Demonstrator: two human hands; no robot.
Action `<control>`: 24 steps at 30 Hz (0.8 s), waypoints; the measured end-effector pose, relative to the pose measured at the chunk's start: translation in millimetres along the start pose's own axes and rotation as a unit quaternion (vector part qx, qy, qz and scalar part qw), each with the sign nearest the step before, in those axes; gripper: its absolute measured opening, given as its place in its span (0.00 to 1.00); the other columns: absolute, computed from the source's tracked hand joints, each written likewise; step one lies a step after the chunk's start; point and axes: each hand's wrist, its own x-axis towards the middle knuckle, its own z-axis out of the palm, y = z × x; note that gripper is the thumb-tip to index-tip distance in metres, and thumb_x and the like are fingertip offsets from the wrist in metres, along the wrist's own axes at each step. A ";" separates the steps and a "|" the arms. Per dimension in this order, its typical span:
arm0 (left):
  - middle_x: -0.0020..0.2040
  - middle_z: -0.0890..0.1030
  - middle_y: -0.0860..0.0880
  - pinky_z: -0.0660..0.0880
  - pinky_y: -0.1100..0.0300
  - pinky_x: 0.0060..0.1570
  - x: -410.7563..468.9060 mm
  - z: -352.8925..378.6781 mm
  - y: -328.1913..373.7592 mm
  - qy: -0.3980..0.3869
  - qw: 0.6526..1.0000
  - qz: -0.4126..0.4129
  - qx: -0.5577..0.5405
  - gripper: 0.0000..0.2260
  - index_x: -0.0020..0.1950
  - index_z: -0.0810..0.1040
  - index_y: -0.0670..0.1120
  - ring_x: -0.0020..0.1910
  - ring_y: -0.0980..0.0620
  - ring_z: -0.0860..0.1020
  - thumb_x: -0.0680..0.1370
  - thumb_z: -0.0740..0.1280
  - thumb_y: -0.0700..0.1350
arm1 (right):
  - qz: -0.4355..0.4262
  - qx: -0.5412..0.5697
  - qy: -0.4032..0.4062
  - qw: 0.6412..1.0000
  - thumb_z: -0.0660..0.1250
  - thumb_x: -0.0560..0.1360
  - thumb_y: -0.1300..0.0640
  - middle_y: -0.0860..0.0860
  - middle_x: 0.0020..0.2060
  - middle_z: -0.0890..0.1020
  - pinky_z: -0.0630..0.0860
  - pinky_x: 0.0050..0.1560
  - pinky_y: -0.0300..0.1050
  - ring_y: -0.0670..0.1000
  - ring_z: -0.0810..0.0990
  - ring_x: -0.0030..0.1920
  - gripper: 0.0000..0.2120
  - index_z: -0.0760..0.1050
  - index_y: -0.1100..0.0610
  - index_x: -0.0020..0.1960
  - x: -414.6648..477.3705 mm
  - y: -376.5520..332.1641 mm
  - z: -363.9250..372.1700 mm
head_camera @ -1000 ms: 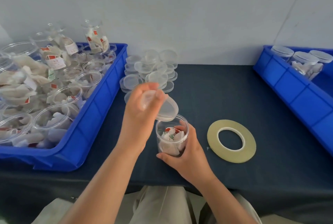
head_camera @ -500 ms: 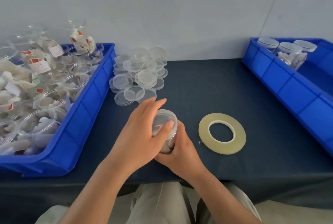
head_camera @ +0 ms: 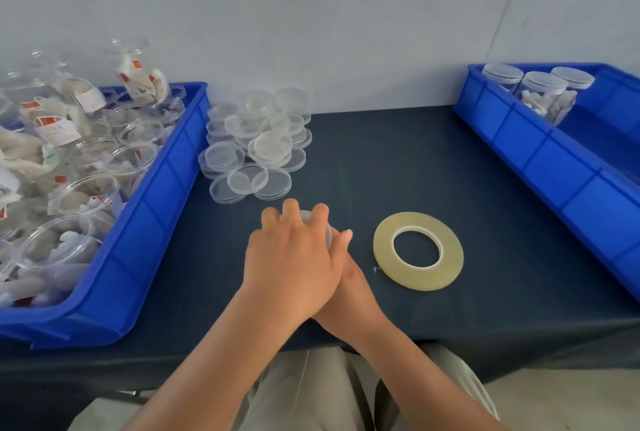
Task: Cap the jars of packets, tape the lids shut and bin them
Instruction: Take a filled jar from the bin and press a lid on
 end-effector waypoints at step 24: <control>0.73 0.65 0.59 0.70 0.57 0.62 -25.3 -11.3 -25.7 -0.079 0.969 -0.020 -0.235 0.41 0.79 0.60 0.65 0.71 0.55 0.68 0.71 0.51 0.82 | -0.010 0.013 -0.003 1.000 0.75 0.73 0.43 0.38 0.58 0.77 0.79 0.48 0.40 0.46 0.80 0.57 0.26 0.72 0.43 0.68 0.6 1.5 1.8</control>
